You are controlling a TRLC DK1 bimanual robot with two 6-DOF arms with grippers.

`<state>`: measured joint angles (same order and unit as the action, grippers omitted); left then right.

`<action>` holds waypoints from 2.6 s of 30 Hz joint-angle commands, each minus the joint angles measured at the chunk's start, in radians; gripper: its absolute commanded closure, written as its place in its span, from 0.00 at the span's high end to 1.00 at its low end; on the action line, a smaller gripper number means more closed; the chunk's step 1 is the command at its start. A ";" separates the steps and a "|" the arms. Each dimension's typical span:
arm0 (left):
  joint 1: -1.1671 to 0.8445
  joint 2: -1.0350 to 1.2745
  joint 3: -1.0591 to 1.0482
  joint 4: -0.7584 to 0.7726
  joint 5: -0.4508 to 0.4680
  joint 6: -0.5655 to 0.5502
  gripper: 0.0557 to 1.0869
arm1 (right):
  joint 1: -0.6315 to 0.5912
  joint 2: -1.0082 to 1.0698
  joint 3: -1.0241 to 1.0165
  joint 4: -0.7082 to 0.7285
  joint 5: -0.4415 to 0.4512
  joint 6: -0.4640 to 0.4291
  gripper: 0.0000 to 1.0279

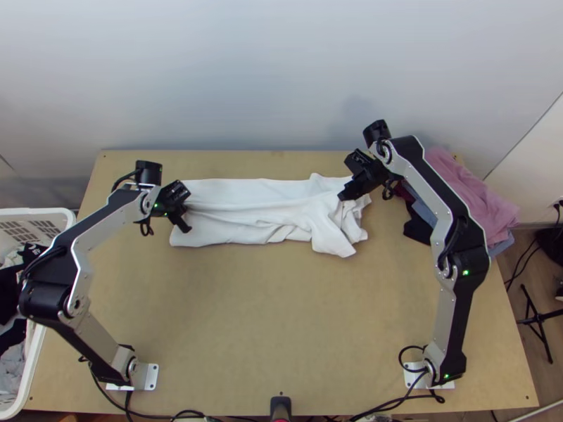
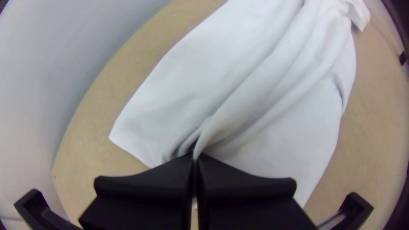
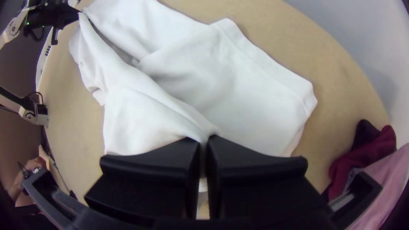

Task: Fold the t-shirt

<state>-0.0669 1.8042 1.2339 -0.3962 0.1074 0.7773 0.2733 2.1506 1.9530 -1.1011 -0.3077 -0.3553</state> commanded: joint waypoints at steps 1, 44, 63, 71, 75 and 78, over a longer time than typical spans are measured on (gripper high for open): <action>-0.008 0.080 0.093 0.030 -0.014 -0.024 0.05 | -0.029 0.074 0.032 -0.002 0.001 -0.002 0.03; 0.190 0.147 0.348 -0.148 -0.066 -0.101 0.96 | -0.091 0.127 0.207 -0.095 0.064 0.087 0.93; 0.171 0.104 0.294 -0.403 0.204 -0.406 0.96 | 0.053 -0.077 0.080 -0.117 0.062 0.134 0.84; 0.202 0.118 0.294 -0.409 0.247 -0.428 0.95 | 0.142 -0.158 -0.034 0.124 0.058 0.154 0.14; 0.211 0.139 0.291 -0.411 0.248 -0.429 0.95 | 0.164 -0.156 -0.089 0.196 0.055 0.153 0.03; 0.219 0.161 0.292 -0.406 0.270 -0.443 0.95 | 0.178 -0.140 -0.124 0.224 0.044 0.151 0.03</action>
<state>0.1341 1.9324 1.5272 -0.7990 0.3439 0.3561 0.4091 2.0113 1.9087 -0.9710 -0.2516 -0.2058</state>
